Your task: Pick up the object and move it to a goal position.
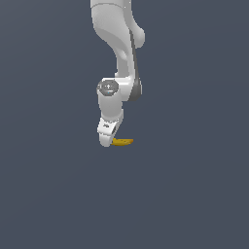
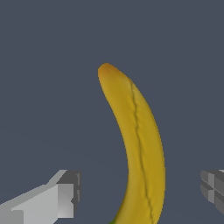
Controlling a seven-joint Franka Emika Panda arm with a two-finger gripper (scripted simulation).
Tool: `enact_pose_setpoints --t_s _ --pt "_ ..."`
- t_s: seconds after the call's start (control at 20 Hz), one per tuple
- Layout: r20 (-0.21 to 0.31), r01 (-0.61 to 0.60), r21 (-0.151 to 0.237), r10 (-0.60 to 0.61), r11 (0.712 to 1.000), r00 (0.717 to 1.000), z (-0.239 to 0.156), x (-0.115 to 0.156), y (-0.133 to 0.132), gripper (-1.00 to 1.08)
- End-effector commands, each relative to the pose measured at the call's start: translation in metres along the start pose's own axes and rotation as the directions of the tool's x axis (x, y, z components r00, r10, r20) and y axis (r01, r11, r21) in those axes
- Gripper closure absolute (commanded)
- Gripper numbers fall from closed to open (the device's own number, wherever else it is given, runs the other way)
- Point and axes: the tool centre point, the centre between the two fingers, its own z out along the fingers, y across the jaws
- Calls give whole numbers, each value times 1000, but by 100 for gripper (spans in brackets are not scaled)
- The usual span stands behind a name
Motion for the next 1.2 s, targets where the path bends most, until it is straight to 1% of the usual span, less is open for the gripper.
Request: enact_pose_setpoints --t_s 0.0,0.5,0.75,0.8,1.15 --pt "0 0 0 0 1000 1000 3 0 0 -92" --pt "0 5 0 -5 1000 1000 43 0 -1 -92" --pt "0 5 0 -5 1000 1000 50 0 -1 -92" --pt "0 5 0 -5 1000 1000 50 0 -1 108" --pt "0 5 0 -5 1000 1000 50 0 -1 108"
